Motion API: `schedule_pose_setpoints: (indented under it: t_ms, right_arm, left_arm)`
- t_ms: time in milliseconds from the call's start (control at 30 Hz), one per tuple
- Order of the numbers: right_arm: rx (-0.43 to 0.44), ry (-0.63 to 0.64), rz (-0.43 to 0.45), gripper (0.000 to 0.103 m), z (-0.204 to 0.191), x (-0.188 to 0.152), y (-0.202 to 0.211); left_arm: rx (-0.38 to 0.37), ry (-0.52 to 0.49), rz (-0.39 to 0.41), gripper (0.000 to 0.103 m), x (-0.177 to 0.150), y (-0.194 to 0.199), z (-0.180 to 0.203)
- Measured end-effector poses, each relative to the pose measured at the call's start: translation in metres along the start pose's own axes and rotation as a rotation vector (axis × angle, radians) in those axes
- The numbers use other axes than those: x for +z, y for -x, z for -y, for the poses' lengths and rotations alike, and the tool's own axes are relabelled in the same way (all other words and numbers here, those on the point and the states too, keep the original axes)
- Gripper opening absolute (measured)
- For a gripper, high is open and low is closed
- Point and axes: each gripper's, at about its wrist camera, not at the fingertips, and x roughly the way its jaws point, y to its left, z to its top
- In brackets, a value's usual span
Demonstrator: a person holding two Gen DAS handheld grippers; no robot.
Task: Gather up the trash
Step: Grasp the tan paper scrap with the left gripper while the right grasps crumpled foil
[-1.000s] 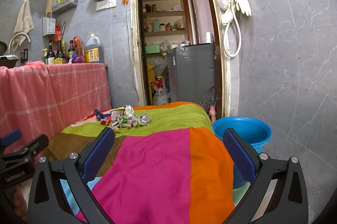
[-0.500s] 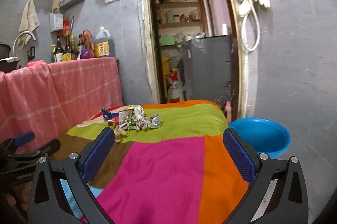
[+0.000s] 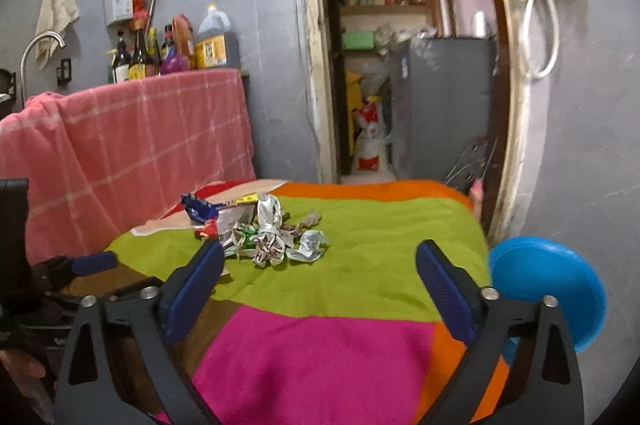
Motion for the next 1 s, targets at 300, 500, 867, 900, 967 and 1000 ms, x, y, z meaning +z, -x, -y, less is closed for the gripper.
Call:
schedule_pose_setpoints:
  t_ms: [300, 500, 867, 900, 967, 1000]
  right_arm:
    - [0.053, -0.023, -0.19, 0.06, 0.011, 0.003, -0.072]
    - [0.078, -0.06, -0.334, 0.045, 0.016, 0.008, -0.121]
    - [0.129, -0.084, -0.459, 0.011, 0.021, 0.006, -0.166]
    - [0.134, -0.089, -0.456, 0.01, 0.023, 0.006, -0.164]
    - [0.14, -0.095, -0.436, 0.007, 0.027, 0.004, -0.156]
    - [0.139, -0.096, -0.426, 0.007, 0.028, 0.004, -0.151]
  left_arm:
    - [-0.045, 0.002, -0.131, 0.027, 0.012, -0.041, -0.005]
    - [-0.074, 0.015, -0.145, 0.012, 0.02, -0.048, -0.011]
    - [-0.106, 0.046, -0.147, 0.007, 0.03, -0.054, -0.007]
    - [-0.115, 0.052, -0.143, 0.007, 0.03, -0.052, -0.006]
    - [-0.123, 0.052, -0.134, 0.007, 0.031, -0.047, -0.002]
    - [-0.129, 0.047, -0.125, 0.007, 0.031, -0.044, 0.001]
